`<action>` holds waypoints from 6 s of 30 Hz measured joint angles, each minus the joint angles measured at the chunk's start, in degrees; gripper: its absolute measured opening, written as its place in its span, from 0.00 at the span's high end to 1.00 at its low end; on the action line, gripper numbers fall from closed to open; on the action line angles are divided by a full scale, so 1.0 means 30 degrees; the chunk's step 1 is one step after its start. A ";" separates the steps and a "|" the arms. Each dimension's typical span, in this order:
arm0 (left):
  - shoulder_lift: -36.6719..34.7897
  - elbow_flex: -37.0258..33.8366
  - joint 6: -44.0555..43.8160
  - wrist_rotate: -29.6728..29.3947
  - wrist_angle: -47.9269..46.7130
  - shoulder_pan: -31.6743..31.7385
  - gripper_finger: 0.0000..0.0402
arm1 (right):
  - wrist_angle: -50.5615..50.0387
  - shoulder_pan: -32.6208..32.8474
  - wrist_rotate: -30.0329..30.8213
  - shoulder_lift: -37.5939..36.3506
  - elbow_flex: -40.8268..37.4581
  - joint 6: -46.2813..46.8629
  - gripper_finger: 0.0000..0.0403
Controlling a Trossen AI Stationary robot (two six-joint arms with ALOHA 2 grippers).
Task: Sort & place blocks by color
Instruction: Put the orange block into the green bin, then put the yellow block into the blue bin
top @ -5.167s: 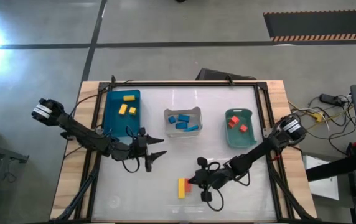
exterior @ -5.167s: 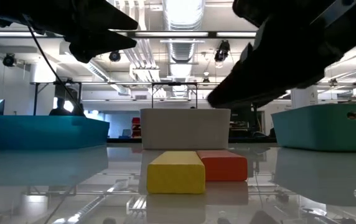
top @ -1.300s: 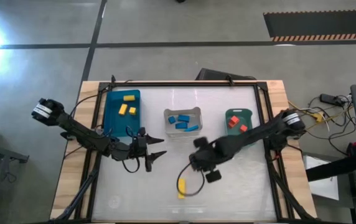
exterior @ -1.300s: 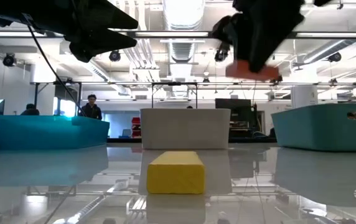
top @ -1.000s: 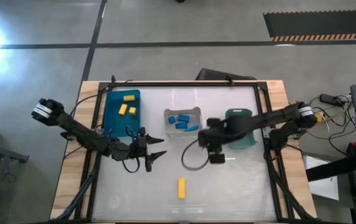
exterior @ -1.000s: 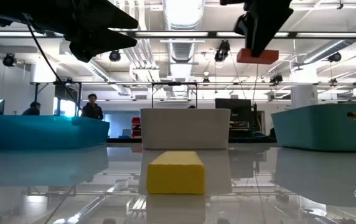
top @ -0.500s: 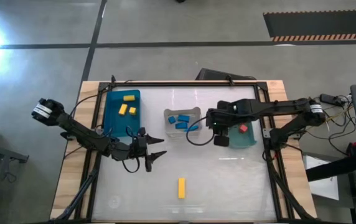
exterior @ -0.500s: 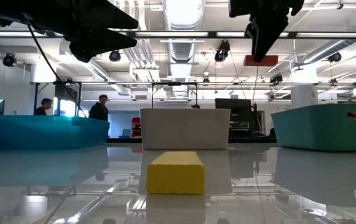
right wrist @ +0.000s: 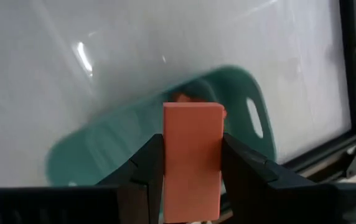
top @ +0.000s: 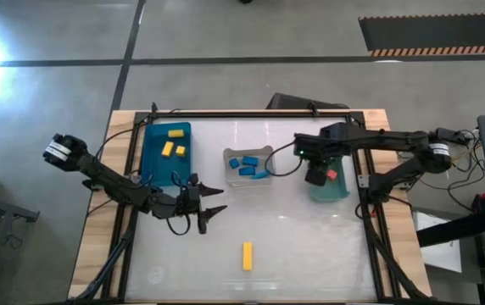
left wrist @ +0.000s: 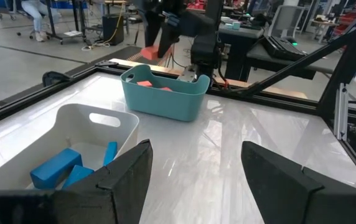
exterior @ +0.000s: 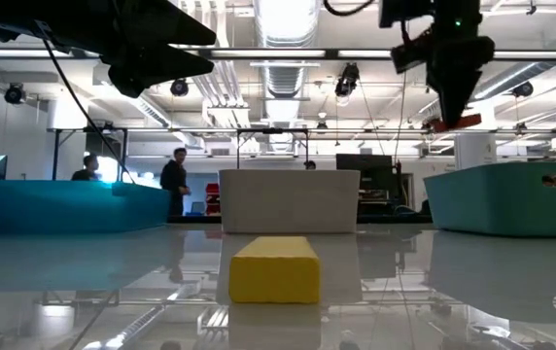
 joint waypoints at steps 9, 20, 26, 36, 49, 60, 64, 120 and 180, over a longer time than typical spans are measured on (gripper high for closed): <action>0.0000 0.0000 0.0000 0.0001 0.0000 0.0000 0.43 | 0.1592 -0.1152 -0.0004 -0.1869 -0.4434 0.1649 0.71; 0.0002 0.0000 0.0000 -0.0002 0.0000 0.0000 0.43 | 0.3908 -0.1763 0.0113 -0.2333 -0.8880 0.3740 0.64; 0.0000 -0.0007 0.0015 0.0000 -0.0007 0.0000 0.43 | 0.4313 -0.1767 0.0146 -0.2333 -0.9000 0.3492 0.60; 0.0007 -0.0015 -0.0452 0.0005 -0.0015 0.0000 0.43 | 0.4304 -0.1072 -0.0011 -0.3025 -0.7408 0.5692 0.64; 0.0007 0.1881 0.0226 0.2147 -0.1453 -0.0007 0.43 | 1.3084 0.5992 0.1237 -0.6226 -0.8299 0.6683 0.75; 0.3123 0.6718 0.0707 0.8045 -0.9166 -0.0015 0.43 | 1.7943 1.0676 0.4004 -0.5218 -0.8772 0.5146 0.83; 0.5412 0.9738 0.2265 0.9917 -1.2933 -0.0005 0.43 | 1.8535 1.1141 0.4816 -0.4903 -0.8779 0.4451 0.84; 1.6043 1.6735 1.7573 2.2554 -1.5540 0.3096 0.43 | 2.0340 1.1165 0.5130 -0.4817 -0.8866 0.4426 0.84; -0.5707 -0.0444 -1.4079 0.1380 -2.7457 1.3885 0.88 | 2.3844 1.1157 0.6128 -0.3593 -0.9194 0.0046 0.84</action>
